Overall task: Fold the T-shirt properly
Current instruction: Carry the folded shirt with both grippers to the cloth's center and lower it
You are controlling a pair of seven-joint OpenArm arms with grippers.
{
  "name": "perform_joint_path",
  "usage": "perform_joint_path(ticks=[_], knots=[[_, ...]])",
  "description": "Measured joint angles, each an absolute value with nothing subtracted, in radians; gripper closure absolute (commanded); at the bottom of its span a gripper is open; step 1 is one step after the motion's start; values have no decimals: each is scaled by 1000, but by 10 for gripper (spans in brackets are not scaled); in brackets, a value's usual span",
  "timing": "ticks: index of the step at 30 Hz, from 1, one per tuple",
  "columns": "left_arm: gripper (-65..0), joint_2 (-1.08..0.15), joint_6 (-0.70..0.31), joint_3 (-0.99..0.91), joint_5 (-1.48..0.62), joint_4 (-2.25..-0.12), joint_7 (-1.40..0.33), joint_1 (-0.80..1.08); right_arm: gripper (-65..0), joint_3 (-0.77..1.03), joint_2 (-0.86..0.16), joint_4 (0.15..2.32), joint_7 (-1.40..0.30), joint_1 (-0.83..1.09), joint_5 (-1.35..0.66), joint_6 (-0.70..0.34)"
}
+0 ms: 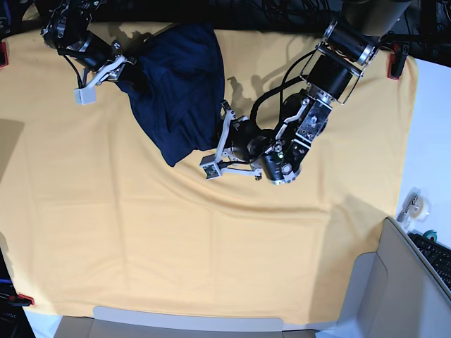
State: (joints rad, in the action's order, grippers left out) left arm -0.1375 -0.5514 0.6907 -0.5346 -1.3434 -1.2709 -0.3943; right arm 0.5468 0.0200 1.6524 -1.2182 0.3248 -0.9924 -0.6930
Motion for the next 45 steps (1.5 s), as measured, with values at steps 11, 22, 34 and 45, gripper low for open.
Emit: perform_joint_path(ticks=[11, 22, 34, 45], knots=[[0, -121, -551, 704, -533, -1278, -1255, -480, -190, 543, 93, 1690, -1241, 327, -965, -692], [0, -134, -546, 719, -318, -1235, -1243, -550, -190, 521, 120, 1691, -1248, 316, -952, -693], [0, -101, -535, 790, -119, -1254, -1219, -523, -193, 498, 125, 1686, -1265, 273, -944, -649], [-146, -109, -546, 471, -116, -1395, -1229, -449, -195, 498, 111, 1737, -1264, 261, -925, -437]])
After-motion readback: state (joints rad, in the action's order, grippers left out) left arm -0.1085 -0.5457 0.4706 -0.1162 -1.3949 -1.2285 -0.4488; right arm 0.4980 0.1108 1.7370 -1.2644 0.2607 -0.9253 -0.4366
